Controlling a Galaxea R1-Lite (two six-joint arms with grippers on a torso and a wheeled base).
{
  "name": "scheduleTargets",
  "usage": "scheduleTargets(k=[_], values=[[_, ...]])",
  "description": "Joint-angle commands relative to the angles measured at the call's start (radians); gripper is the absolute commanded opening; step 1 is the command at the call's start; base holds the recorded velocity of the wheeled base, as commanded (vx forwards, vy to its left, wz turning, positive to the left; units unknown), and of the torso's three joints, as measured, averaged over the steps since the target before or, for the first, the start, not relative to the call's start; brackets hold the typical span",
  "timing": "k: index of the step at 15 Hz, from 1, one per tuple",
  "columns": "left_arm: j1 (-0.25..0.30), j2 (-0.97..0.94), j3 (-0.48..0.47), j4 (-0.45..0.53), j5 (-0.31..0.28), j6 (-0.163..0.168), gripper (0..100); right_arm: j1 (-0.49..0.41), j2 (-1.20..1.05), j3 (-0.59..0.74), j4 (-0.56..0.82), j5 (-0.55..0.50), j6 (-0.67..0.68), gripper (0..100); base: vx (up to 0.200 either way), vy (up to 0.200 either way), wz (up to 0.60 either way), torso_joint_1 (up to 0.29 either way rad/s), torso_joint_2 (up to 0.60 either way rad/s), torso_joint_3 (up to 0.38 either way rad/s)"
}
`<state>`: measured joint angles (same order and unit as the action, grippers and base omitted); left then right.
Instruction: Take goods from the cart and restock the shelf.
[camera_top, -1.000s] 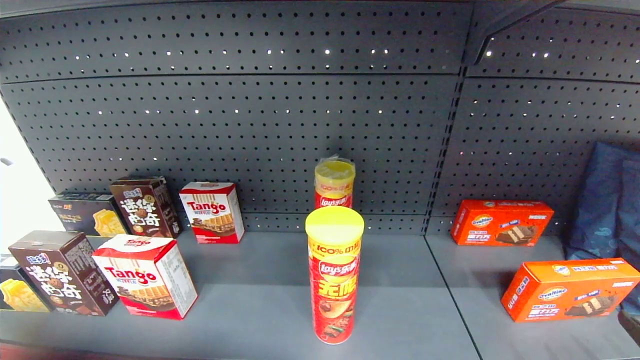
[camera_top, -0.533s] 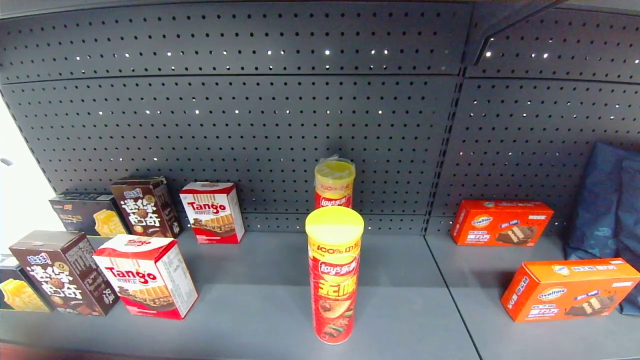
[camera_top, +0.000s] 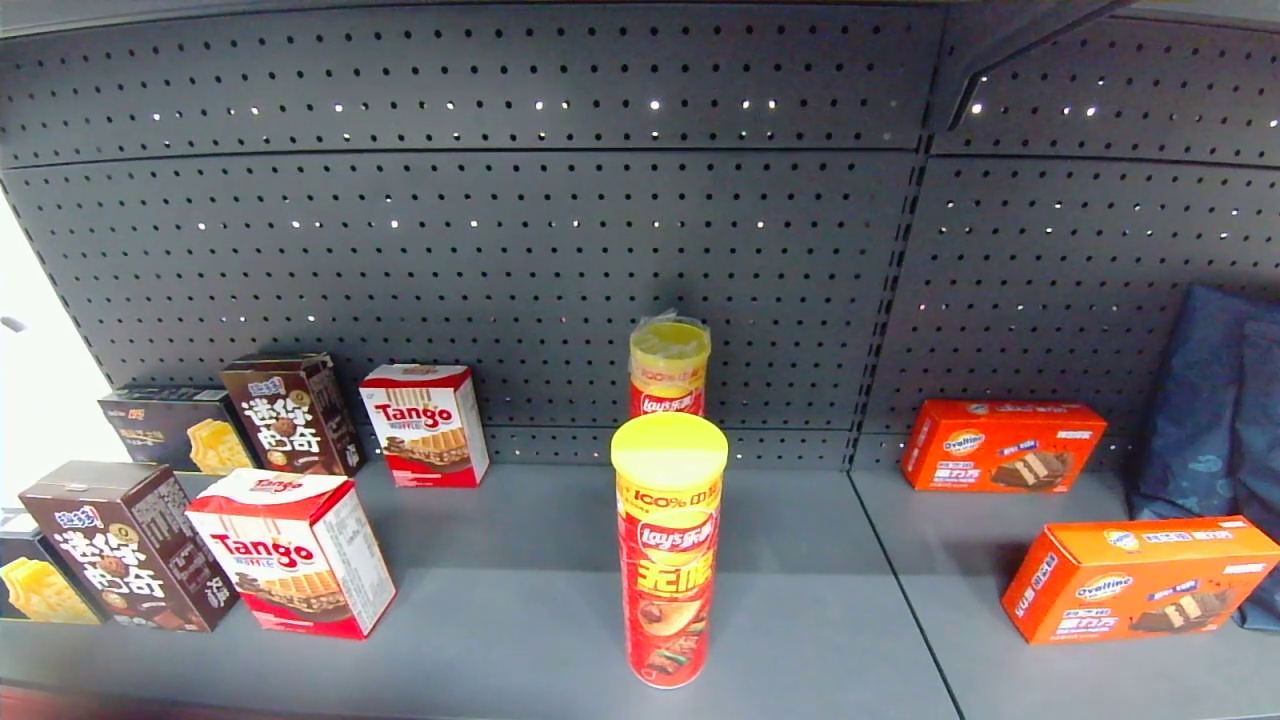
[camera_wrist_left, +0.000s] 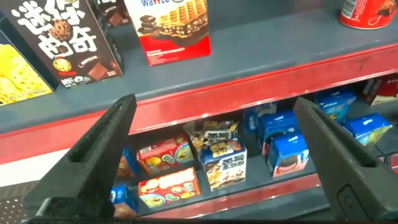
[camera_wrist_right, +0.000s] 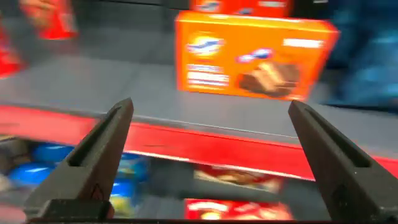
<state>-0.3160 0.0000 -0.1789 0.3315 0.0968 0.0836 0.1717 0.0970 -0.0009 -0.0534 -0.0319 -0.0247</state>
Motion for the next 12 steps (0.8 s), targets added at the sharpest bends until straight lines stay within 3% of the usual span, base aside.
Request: scheduleTargets(k=[1,2,5,8,10,12], values=[[-0.002,0.000,0.001,-0.002,-0.032,-0.002,100,0.034,-0.002,0.001,0.055,0.014,0.045,100,0.000,0.000,0.00,0.000,0.00,0.000],[-0.002,0.000,0.003,-0.002,-0.085,-0.002,100,0.034,0.000,-0.004,0.073,0.043,0.043,100,0.000,0.000,0.00,0.000,0.00,0.000],[-0.005,0.000,0.001,0.000,-0.138,-0.002,100,0.034,0.000,-0.001,0.058,0.069,0.032,100,0.000,0.000,0.00,0.000,0.00,0.000],[-0.002,0.000,-0.002,0.004,-0.124,-0.007,100,0.034,0.000,-0.001,0.058,0.067,0.032,100,0.000,0.000,0.00,0.000,0.00,0.000],[0.003,0.000,-0.002,0.003,-0.118,-0.038,100,0.034,0.000,-0.001,0.058,0.067,0.032,100,0.000,0.000,0.00,0.000,0.00,0.000],[0.008,0.008,-0.001,0.000,-0.092,-0.036,100,0.034,0.000,-0.001,0.058,0.067,0.032,100,0.000,0.000,0.00,0.000,0.00,0.000]])
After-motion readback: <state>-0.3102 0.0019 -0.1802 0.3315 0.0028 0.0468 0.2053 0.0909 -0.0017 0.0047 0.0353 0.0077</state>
